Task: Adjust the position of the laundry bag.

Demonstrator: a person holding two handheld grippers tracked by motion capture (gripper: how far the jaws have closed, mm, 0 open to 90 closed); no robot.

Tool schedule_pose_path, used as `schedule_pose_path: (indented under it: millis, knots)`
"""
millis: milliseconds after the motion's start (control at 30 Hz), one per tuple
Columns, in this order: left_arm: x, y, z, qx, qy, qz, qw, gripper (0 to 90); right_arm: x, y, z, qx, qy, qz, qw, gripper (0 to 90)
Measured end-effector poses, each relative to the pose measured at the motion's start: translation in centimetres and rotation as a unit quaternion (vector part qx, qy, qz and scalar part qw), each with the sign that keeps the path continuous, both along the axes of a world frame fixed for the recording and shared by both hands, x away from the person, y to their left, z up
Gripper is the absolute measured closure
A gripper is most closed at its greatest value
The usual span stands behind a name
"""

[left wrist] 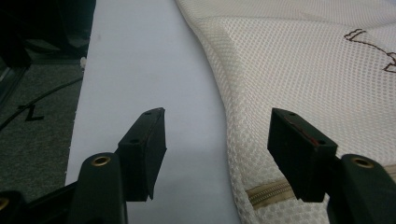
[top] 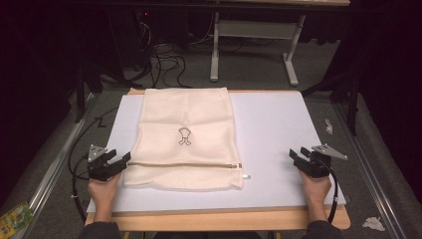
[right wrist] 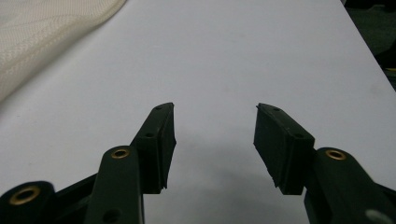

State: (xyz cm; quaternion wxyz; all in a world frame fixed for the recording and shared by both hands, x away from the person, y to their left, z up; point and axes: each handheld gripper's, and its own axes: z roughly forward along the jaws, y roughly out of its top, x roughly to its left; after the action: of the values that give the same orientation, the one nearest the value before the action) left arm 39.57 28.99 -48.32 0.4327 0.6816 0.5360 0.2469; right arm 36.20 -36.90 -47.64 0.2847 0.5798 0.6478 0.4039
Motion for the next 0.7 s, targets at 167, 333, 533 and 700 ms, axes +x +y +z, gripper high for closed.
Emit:
schedule_pose_path:
  millis: [167,333,533,700]
  knots:
    - [-0.06,-0.02,0.03,0.001,-0.003,-0.002,1.0000,37.5,0.02,-0.05,0.01,0.001,0.000,0.001,1.0000,49.5]
    - [0.17,0.03,0.02,-0.001,0.006,-0.004,1.0000,37.2,0.20,-0.07,0.05,0.002,0.007,0.007,0.9999,50.8]
    - [0.36,0.05,0.06,-0.002,0.013,-0.010,0.9999,38.3,0.51,0.08,0.22,0.001,0.020,0.010,0.9997,58.3]
    - [0.49,-0.06,0.35,-0.003,0.016,-0.019,0.9997,38.3,0.80,0.42,0.33,0.006,0.025,0.019,0.9995,57.1]
